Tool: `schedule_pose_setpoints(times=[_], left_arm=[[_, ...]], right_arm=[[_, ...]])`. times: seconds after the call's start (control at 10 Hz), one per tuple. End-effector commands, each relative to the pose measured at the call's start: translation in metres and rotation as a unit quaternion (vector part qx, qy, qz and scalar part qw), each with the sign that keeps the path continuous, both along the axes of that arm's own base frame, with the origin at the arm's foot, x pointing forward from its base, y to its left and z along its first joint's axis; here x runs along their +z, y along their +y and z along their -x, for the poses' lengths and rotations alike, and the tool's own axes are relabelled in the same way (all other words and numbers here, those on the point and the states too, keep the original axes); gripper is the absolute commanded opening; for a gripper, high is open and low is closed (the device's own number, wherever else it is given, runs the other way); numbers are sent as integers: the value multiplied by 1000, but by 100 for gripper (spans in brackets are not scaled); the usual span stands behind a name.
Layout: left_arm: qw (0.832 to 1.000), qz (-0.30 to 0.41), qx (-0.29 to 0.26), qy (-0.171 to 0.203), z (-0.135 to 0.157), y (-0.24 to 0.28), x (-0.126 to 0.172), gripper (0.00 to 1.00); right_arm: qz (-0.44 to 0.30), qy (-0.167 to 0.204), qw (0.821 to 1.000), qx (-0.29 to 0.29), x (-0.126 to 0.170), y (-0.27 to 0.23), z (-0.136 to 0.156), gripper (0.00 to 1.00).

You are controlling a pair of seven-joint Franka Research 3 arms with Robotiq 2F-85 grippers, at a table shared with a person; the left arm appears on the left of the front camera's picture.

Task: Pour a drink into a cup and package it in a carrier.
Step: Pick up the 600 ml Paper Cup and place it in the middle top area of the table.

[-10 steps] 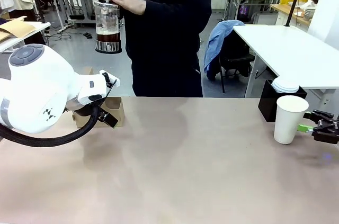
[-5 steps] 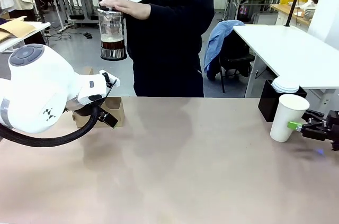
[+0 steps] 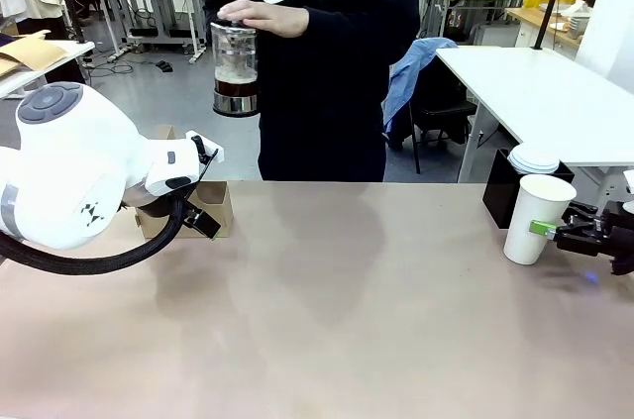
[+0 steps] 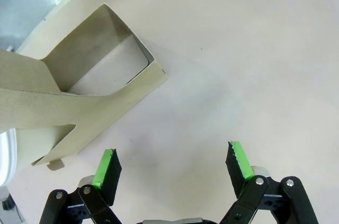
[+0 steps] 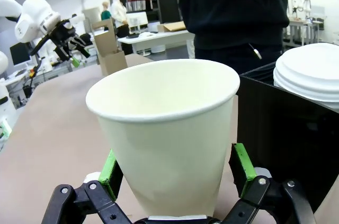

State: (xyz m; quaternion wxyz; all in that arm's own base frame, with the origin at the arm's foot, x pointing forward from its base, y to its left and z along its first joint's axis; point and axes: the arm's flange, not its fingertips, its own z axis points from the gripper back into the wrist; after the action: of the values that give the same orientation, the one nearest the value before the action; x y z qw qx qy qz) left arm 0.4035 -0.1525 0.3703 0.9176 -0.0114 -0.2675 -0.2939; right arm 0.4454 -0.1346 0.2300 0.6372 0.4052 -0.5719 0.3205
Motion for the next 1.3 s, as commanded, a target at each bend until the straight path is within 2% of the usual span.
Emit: schedule_pose_setpoints(times=[0.0, 0.3, 0.4, 0.5, 0.6, 0.9, 1.1, 1.2], left_arm=[[1000, 1, 0, 0, 0, 0, 0, 100], [1000, 1, 0, 0, 0, 0, 0, 100], [1000, 1, 0, 0, 0, 0, 0, 100], [1000, 1, 0, 0, 0, 0, 0, 100], [1000, 1, 0, 0, 0, 0, 0, 100], [1000, 1, 0, 0, 0, 0, 0, 100], [1000, 1, 0, 0, 0, 0, 0, 100], [1000, 1, 0, 0, 0, 0, 0, 100]], right_arm=[[-1, 22, 1000, -1, 0, 5, -13, 100], [-8, 19, 1000, 10, 0, 7, -14, 100], [-7, 11, 1000, 16, 0, 8, -16, 86], [-15, -1, 1000, 23, 1, 6, -13, 80], [-2, 10, 1000, 11, -3, 6, -9, 80], [-5, 9, 1000, 13, -3, 6, -9, 80], [19, -11, 998, -53, 63, 27, 30, 80], [27, 0, 995, -93, 89, 44, 37, 80]])
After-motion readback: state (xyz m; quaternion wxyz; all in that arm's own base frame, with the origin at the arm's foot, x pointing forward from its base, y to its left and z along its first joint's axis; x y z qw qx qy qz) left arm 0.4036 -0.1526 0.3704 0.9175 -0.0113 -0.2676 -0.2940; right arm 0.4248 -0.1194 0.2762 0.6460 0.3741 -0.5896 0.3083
